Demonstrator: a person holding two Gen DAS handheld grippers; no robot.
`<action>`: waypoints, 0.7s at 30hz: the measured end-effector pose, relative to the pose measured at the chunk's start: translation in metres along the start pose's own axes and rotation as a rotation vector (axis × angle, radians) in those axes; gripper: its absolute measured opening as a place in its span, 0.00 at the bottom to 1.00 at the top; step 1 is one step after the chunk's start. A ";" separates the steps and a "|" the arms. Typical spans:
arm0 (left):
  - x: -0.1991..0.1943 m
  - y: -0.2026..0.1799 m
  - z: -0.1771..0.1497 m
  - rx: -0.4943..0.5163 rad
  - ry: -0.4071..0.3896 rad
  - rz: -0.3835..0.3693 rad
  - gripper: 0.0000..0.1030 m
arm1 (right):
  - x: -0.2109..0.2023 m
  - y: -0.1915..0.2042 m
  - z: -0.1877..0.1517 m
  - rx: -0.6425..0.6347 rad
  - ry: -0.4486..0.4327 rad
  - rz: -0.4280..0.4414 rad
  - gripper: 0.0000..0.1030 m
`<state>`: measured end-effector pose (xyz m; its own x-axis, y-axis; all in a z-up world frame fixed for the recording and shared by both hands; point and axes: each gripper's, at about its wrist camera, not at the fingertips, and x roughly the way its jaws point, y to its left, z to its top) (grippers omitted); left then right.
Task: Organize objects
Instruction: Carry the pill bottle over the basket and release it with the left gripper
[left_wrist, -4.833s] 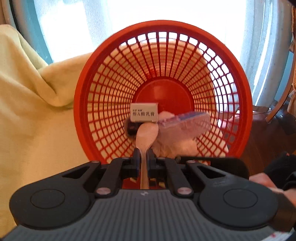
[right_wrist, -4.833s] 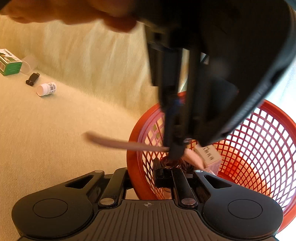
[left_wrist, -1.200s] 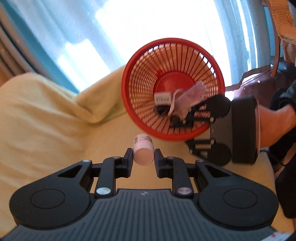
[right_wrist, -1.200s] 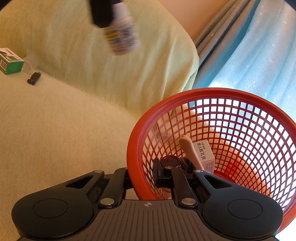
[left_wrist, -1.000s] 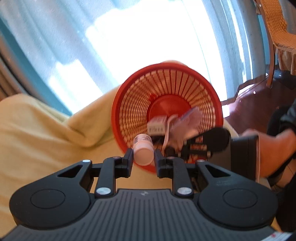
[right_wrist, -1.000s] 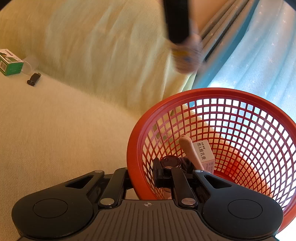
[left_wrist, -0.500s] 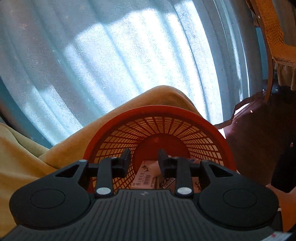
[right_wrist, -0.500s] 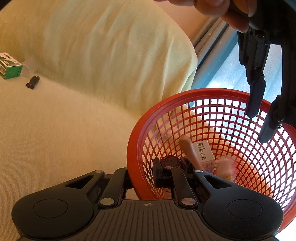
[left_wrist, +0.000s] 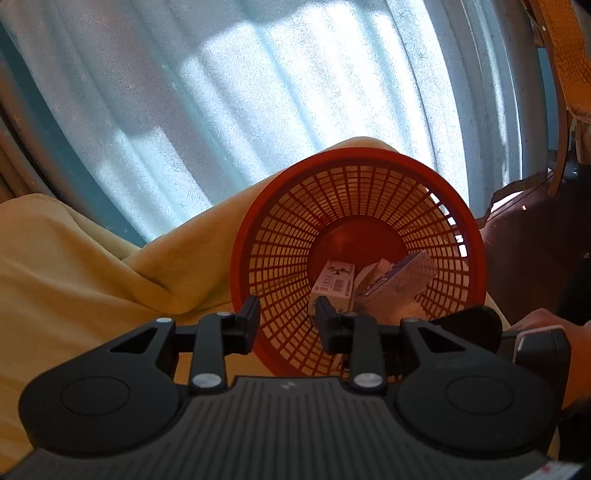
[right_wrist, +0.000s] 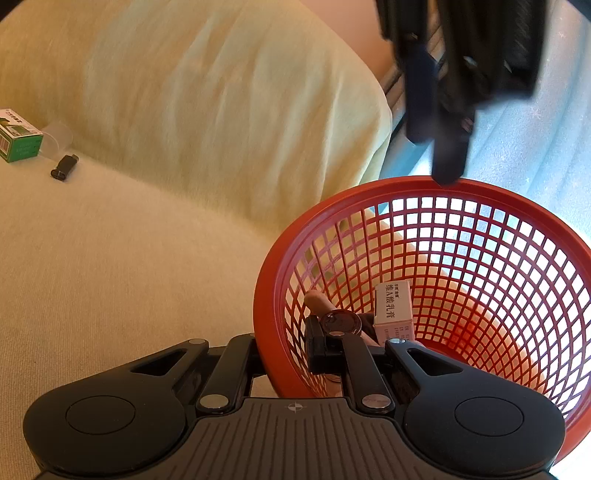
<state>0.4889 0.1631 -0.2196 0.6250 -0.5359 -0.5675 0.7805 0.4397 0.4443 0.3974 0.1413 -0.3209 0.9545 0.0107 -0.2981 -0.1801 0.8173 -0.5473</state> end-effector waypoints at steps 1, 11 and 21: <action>-0.003 0.001 -0.005 -0.006 0.008 0.009 0.28 | -0.001 0.000 0.000 -0.001 0.000 0.000 0.07; -0.038 0.022 -0.046 -0.070 0.082 0.100 0.29 | -0.002 0.001 -0.001 -0.010 0.000 -0.002 0.07; -0.086 0.059 -0.097 -0.149 0.194 0.226 0.39 | -0.002 0.001 -0.001 -0.011 0.001 -0.001 0.07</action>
<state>0.4803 0.3054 -0.2119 0.7574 -0.2716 -0.5939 0.6029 0.6402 0.4761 0.3946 0.1411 -0.3218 0.9546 0.0091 -0.2979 -0.1814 0.8108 -0.5564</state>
